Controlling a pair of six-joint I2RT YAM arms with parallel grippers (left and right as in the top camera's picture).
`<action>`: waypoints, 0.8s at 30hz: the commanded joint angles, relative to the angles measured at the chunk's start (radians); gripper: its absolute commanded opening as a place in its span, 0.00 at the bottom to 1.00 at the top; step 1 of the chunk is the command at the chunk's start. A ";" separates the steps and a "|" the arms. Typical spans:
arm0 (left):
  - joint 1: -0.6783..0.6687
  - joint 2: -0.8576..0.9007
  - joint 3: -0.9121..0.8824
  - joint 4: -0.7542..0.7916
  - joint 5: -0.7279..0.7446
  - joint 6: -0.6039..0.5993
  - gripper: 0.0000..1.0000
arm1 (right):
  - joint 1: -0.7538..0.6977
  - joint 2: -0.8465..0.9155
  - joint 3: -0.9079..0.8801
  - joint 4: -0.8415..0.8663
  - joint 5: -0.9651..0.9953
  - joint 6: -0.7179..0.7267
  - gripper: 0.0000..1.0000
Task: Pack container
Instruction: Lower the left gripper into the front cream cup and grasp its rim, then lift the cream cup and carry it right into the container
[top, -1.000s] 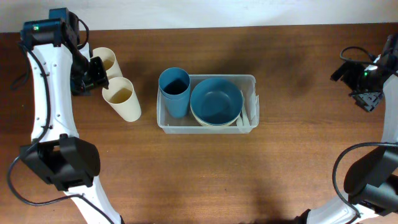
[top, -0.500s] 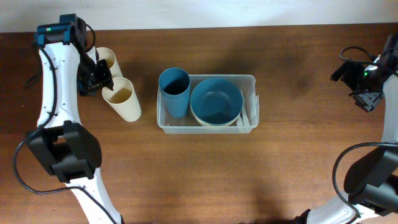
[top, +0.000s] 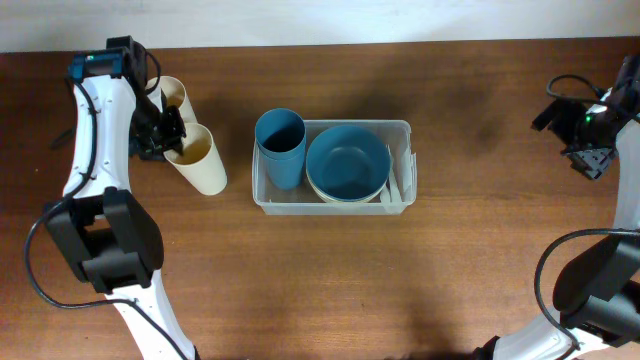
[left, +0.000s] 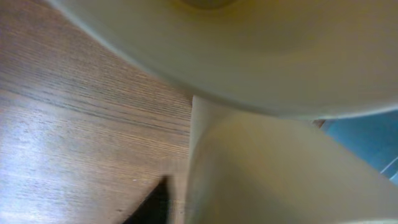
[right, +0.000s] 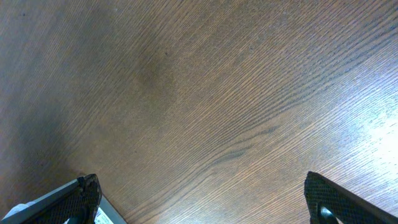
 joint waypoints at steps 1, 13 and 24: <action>-0.002 0.012 -0.009 0.007 0.014 0.013 0.04 | -0.005 0.002 0.003 -0.001 0.009 -0.002 0.99; -0.005 0.010 -0.008 -0.014 0.060 0.037 0.02 | -0.005 0.002 0.003 -0.001 0.009 -0.002 0.99; -0.005 -0.128 -0.007 -0.063 0.087 0.081 0.01 | -0.005 0.002 0.003 0.000 0.010 -0.002 0.99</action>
